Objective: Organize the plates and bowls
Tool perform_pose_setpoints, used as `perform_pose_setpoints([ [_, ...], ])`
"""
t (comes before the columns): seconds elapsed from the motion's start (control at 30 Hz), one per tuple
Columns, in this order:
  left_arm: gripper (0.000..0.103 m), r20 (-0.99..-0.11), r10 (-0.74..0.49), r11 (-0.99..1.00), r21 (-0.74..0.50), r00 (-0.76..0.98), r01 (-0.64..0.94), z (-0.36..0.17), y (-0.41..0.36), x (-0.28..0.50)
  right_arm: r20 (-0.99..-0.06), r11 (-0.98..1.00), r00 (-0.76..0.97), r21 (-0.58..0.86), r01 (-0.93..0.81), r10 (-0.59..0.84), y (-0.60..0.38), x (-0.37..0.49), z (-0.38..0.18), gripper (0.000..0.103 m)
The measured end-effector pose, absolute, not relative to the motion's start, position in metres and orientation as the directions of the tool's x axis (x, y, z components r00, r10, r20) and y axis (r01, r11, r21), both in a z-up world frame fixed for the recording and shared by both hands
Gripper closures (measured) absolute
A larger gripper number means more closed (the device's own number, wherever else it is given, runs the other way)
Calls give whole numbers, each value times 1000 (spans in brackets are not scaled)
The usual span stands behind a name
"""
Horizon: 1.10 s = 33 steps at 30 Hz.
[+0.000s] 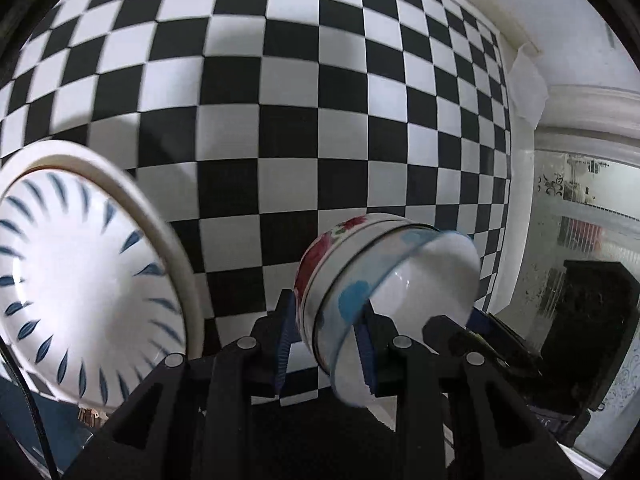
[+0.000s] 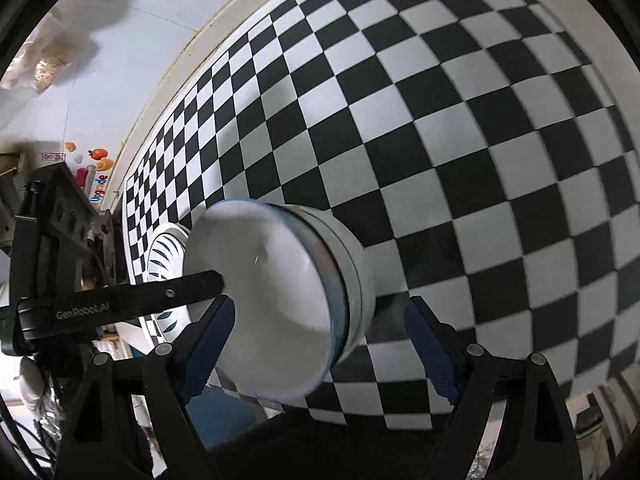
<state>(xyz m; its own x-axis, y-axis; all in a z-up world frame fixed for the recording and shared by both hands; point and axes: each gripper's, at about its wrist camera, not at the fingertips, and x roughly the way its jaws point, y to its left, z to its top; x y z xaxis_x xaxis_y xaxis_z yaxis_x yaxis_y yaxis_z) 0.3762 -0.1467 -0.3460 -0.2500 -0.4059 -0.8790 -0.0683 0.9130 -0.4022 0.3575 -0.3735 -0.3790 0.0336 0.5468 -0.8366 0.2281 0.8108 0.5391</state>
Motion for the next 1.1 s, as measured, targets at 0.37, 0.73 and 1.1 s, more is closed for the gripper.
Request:
perform_pose_setpoints([
  [0.37,76,-863,-430,899,-436,-266,-42,-375,-151,381,-798,773,8,587,238,603,-369,372,-431,29],
  [0.73,78,-881,-424,901,-433,-209,0,-369,-152,375,-749,723,24,646,244,662,-376,372,-451,50],
  [1.1,78,-900,-393,915,-404,-188,20,-353,-154,369,-726,694,16,664,277,688,-389,358,-447,50],
])
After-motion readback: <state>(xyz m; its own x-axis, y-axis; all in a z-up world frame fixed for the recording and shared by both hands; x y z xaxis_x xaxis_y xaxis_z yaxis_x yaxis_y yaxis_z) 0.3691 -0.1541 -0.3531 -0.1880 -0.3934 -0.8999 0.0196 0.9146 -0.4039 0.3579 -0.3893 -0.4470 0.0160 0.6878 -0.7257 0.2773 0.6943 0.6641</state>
